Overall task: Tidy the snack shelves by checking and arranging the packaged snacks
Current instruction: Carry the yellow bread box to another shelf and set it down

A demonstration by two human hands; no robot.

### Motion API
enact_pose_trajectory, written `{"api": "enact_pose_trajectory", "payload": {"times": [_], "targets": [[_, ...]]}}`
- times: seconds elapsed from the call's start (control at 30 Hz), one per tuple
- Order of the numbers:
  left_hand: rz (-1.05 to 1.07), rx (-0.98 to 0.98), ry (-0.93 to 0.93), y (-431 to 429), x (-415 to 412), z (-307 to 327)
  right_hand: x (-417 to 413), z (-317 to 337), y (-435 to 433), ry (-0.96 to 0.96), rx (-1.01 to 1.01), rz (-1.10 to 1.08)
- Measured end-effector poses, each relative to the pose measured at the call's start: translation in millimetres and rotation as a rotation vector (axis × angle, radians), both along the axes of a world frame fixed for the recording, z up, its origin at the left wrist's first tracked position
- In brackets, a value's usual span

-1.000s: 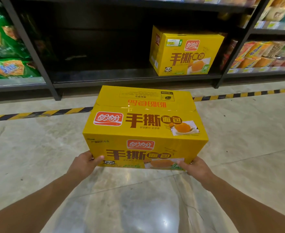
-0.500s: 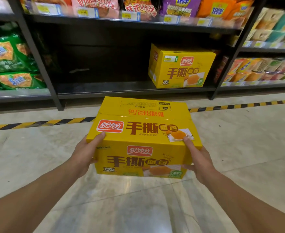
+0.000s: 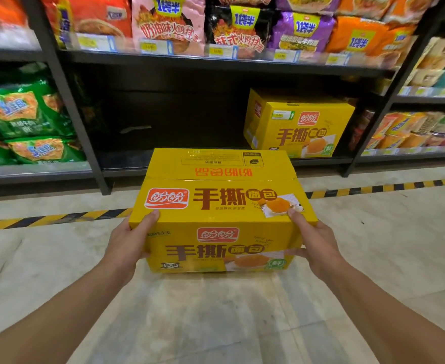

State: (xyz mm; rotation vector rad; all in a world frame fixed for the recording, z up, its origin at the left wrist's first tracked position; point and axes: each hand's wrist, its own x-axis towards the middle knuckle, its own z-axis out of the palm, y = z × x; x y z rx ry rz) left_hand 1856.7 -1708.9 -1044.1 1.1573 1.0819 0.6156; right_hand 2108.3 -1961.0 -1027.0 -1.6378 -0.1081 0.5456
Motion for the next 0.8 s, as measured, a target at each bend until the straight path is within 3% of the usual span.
{"api": "enact_pose_trajectory", "payload": {"times": [0.37,0.8], "targets": [[0.035,0.035,-0.047,98.2,-2.8,87.8,9.0,85.8,113.7,0.014,-0.012,0.032],[0.135,0.156,0.044,190.5,101.1,113.5,141.2,75.1,240.9,0.049,0.019,0.120]]}}
